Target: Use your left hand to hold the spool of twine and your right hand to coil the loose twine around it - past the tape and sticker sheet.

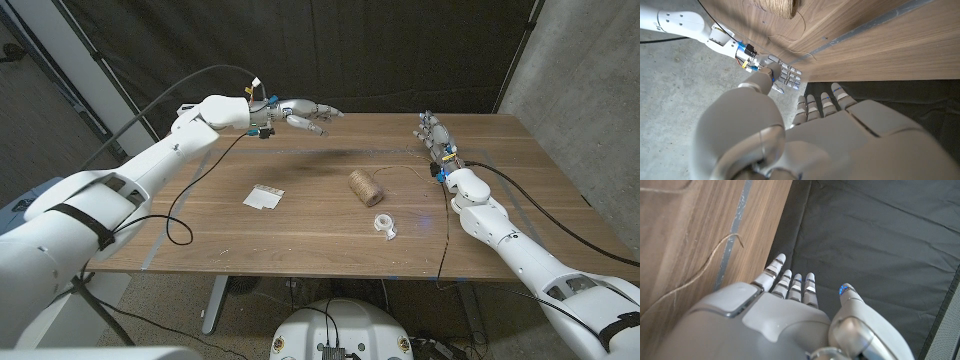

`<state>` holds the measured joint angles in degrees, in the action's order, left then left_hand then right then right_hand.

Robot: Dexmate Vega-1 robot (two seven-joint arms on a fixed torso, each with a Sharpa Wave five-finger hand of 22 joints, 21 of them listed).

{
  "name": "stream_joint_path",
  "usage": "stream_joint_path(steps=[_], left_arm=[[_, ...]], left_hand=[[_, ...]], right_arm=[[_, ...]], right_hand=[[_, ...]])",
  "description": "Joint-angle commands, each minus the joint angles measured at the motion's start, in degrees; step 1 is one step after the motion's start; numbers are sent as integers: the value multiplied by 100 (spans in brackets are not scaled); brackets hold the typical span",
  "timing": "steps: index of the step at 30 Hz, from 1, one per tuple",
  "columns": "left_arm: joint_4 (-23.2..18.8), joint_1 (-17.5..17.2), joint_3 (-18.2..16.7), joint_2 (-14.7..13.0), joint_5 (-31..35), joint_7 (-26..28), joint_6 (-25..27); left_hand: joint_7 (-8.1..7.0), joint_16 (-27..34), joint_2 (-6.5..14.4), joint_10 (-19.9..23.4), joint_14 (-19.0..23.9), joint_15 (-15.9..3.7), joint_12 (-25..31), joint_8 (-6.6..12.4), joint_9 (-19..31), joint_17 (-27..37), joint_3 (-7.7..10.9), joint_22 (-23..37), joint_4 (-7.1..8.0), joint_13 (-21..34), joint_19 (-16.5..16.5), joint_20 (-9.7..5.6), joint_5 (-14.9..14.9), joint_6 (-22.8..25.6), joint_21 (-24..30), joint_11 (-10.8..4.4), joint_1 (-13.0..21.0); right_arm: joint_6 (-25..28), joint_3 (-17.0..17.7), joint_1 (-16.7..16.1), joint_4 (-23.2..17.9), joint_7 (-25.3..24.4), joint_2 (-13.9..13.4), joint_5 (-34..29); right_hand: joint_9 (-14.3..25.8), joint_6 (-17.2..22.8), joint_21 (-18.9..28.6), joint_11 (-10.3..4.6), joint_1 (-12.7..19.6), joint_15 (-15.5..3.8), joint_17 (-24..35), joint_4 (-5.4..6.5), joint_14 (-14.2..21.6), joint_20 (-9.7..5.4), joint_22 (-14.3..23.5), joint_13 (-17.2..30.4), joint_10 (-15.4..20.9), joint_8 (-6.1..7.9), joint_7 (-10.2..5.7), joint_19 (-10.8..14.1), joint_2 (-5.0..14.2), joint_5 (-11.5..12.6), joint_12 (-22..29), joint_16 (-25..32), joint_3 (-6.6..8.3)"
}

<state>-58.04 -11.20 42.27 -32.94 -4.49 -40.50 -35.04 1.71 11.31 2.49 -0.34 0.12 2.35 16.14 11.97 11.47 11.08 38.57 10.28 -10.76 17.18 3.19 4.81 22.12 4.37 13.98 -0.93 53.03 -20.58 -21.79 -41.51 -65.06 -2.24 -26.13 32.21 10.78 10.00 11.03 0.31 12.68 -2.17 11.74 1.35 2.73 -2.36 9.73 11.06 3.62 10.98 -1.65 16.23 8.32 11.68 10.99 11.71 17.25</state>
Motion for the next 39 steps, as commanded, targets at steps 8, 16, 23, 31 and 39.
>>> stream_joint_path(steps=[8, 16, 23, 31, 39], left_arm=[[211, 400, 240, 65, 264, -469, -320], [271, 465, 287, 118, 442, -369, -555], [238, 544, 340, 121, 532, -442, -624], [329, 668, 441, 197, 656, -534, -792], [279, 723, 494, 234, 694, -623, -788]], left_hand=[[19, -29, -73, -198, -71, 55, 57, -59, 26, 16, -32, 12, -1, 64, -26, 25, -20, -146, -53, 19, 211], [6, 0, -125, -106, -8, 26, 145, -17, 34, 25, -80, 14, 18, 99, 18, 19, -68, -58, -58, -44, 311], [-31, 36, -181, -50, 105, -19, 227, 12, 36, 37, -136, 18, 24, 137, 130, 10, -128, 39, -40, -85, 432], [-46, 14, -251, -107, 64, -22, 241, -17, 36, 41, -202, 19, 34, 160, 128, 3, -190, -24, -57, -93, 477], [-51, 8, -305, -141, 54, -20, 256, -24, 37, 45, -250, 20, 40, 177, 121, 9, -248, -40, -72, -99, 515]], right_arm=[[-95, 1, 68, 75, -144, 59, -104], [-185, 27, 108, 165, -199, 102, -118], [-177, 49, 84, 147, -212, 93, -92], [-195, 81, 31, 111, -276, 77, -88], [-194, 103, 3, 92, -301, 49, -87]], right_hand=[[25, -119, 0, 72, 11, -10, -4, 4, -55, -38, 17, 31, -50, -38, 4, -38, -35, -3, -5, -38, 47], [25, -126, -1, 55, 14, -11, -5, -2, -69, -27, 17, 33, -58, -31, 4, -47, -38, -4, -1, -41, 58], [26, -127, -1, 62, 15, -4, -5, -7, -71, -24, 18, 35, -58, -21, 4, -52, -41, -7, 7, -38, 70], [26, -140, -2, 59, 7, 12, -3, -8, -81, -3, 18, 36, -84, -17, 4, -65, -46, -11, 5, -36, 79], [26, -150, -1, 67, 1, 30, -1, -8, -95, 6, 19, 37, -95, -14, 11, -70, -49, -14, 7, -37, 85]])
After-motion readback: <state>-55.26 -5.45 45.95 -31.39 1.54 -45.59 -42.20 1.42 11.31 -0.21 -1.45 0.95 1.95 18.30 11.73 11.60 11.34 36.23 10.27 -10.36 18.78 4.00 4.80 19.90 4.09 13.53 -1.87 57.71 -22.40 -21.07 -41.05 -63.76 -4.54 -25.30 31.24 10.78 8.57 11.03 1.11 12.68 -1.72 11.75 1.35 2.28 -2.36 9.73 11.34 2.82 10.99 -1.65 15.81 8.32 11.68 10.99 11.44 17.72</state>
